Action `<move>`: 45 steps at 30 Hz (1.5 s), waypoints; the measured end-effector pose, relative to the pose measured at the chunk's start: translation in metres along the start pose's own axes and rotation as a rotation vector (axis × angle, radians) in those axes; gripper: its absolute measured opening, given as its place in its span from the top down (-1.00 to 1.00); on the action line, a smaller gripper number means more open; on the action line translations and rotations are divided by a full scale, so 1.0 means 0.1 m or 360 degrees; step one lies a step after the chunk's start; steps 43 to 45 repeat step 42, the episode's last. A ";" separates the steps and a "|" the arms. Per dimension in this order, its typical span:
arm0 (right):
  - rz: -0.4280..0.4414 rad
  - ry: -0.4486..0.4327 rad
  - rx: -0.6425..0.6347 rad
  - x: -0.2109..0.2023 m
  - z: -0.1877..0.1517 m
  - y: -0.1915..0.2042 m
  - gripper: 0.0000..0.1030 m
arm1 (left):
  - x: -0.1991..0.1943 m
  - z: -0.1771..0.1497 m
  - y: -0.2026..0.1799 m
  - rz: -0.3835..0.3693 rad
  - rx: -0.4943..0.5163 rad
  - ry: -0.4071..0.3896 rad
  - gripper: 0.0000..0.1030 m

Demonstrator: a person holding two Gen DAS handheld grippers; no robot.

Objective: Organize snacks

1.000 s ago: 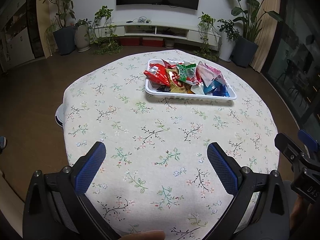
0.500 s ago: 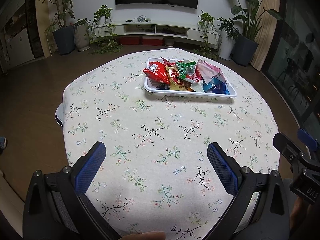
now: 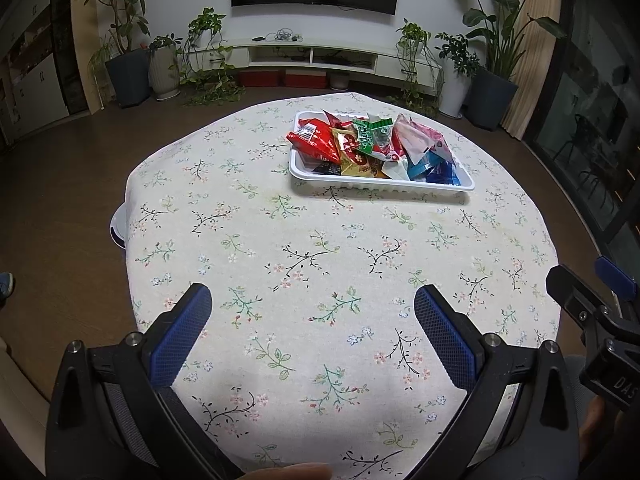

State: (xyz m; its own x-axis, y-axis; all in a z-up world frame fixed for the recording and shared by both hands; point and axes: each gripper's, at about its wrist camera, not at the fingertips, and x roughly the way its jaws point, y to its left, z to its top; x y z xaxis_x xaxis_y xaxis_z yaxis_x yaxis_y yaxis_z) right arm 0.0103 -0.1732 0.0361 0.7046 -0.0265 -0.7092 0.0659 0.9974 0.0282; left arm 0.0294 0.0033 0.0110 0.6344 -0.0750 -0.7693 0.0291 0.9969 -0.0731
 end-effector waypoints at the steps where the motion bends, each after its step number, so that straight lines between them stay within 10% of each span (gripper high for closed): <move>1: 0.0000 0.0000 -0.0001 0.00 0.00 0.00 -1.00 | 0.00 0.00 0.00 0.0001 0.0000 0.0000 -0.99; 45: 0.0021 0.0042 0.0027 0.04 -0.15 0.01 -1.00 | 0.08 -0.03 0.00 -0.0010 0.0031 0.0037 -0.99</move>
